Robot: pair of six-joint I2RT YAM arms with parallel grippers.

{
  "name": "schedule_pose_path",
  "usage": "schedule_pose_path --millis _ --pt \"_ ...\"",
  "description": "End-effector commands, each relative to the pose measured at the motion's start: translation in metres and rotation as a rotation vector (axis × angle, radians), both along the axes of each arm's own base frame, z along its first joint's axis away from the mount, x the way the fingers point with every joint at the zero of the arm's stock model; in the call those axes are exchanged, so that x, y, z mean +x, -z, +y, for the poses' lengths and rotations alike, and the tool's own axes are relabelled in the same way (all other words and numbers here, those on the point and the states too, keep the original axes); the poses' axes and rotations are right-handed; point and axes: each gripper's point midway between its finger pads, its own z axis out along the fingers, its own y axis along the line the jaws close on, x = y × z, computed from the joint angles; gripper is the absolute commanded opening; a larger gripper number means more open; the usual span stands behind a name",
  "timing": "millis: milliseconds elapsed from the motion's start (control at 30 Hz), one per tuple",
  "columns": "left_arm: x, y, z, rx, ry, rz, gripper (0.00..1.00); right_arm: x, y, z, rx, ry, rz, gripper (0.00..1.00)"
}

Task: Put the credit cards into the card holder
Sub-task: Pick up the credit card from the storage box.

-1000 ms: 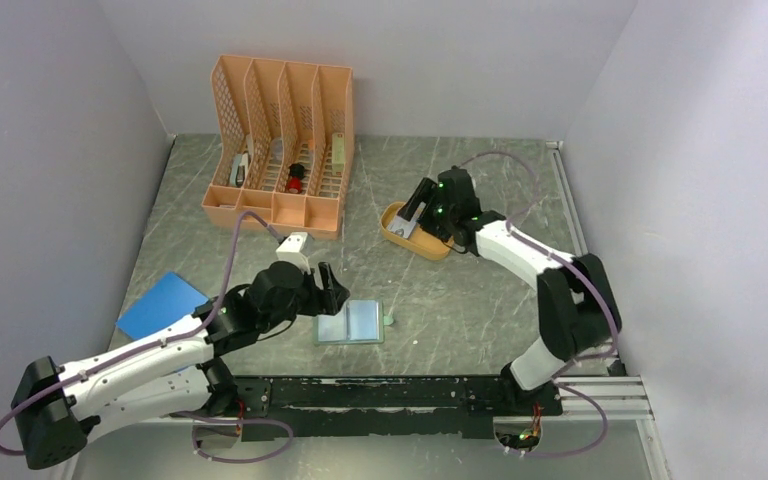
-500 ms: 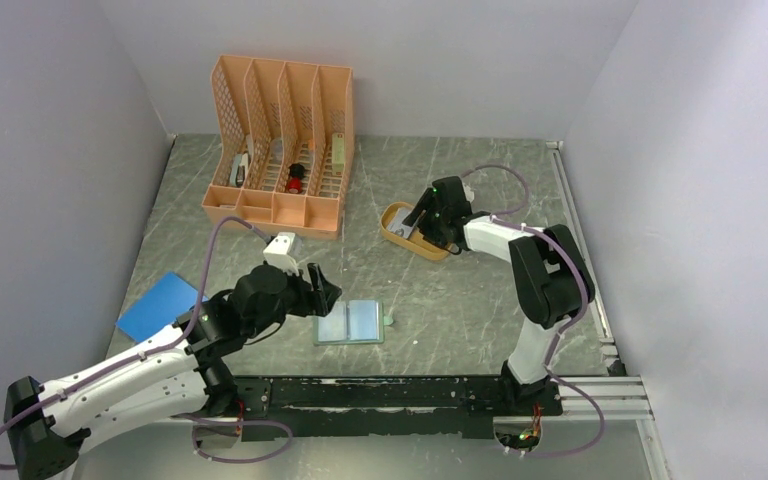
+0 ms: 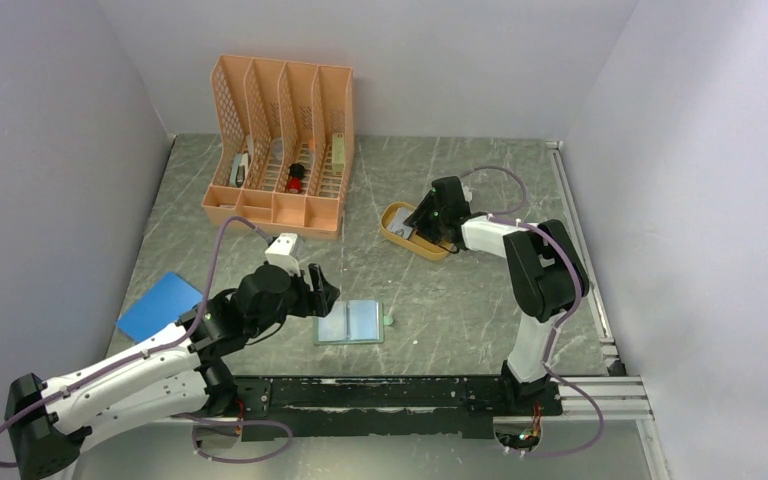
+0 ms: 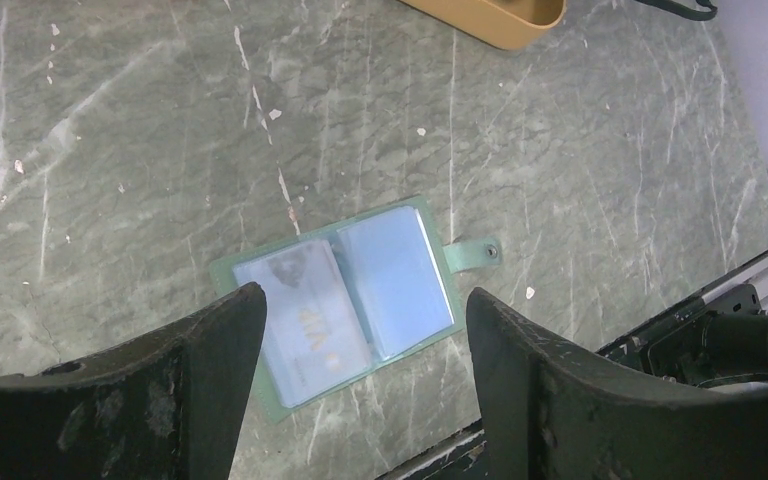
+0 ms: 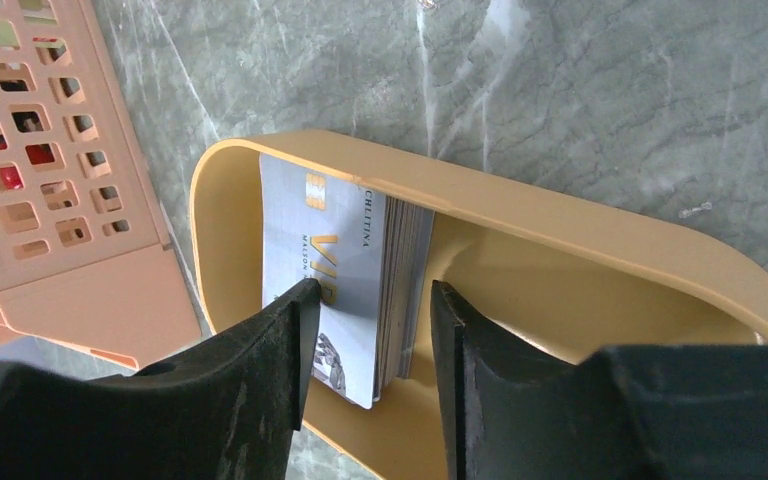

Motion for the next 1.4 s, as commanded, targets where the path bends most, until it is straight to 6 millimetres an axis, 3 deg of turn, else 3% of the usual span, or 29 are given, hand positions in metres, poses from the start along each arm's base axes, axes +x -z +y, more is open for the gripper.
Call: schedule_pose_path --millis 0,533,1000,1200,1367 --pt "0.005 -0.005 0.003 0.012 -0.019 -0.021 0.77 -0.003 0.008 -0.008 -0.014 0.019 0.012 0.47" --pt "0.005 -0.005 0.004 0.01 -0.023 -0.019 0.77 -0.012 -0.004 -0.022 -0.002 0.025 -0.016 0.37" --pt "0.004 -0.007 0.005 0.004 -0.026 -0.018 0.77 -0.011 -0.035 -0.016 0.042 0.013 -0.06 0.18" --pt "0.004 -0.007 0.006 0.0 -0.027 -0.018 0.77 -0.011 -0.045 -0.014 0.058 0.012 -0.065 0.01" --pt "0.003 -0.006 0.006 0.003 -0.026 -0.016 0.77 -0.011 -0.047 -0.012 0.07 0.007 -0.056 0.0"
